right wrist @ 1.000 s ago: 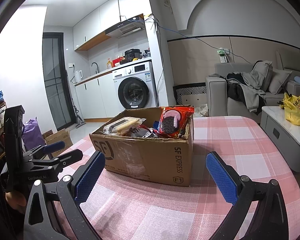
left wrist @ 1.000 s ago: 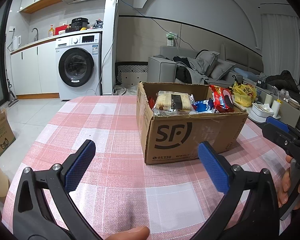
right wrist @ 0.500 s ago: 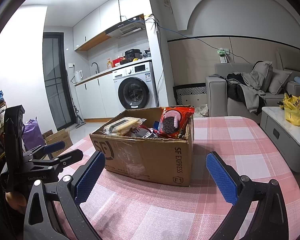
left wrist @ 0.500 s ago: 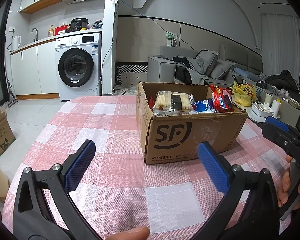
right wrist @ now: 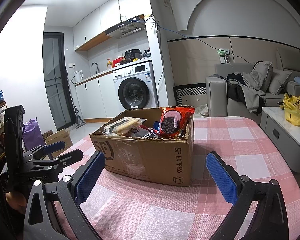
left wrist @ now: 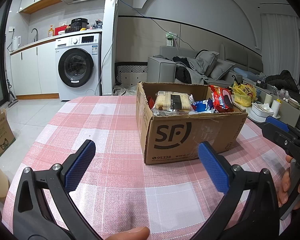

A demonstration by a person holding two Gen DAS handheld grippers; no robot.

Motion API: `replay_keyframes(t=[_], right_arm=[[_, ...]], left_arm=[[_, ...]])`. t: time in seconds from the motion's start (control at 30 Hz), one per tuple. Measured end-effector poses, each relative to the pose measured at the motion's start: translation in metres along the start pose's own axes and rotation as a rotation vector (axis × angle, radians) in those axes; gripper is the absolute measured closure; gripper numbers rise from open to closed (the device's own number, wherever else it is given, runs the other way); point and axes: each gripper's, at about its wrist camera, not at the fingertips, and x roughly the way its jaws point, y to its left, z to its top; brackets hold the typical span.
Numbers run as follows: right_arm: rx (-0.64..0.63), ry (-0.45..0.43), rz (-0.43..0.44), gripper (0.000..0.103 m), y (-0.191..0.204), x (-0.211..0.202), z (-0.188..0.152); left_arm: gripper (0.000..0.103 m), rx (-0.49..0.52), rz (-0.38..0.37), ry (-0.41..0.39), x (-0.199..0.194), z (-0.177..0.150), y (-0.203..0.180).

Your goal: Organize snacks

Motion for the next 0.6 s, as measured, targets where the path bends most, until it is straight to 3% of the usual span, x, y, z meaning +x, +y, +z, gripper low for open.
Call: replay_keyframes(t=[0.6], right_arm=[[0.001, -0.001, -0.001, 0.000, 0.0002, 0.0000, 0.0001]], left_arm=[[0.001, 0.005, -0.009, -0.009, 0.0004, 0.0001, -0.0018]])
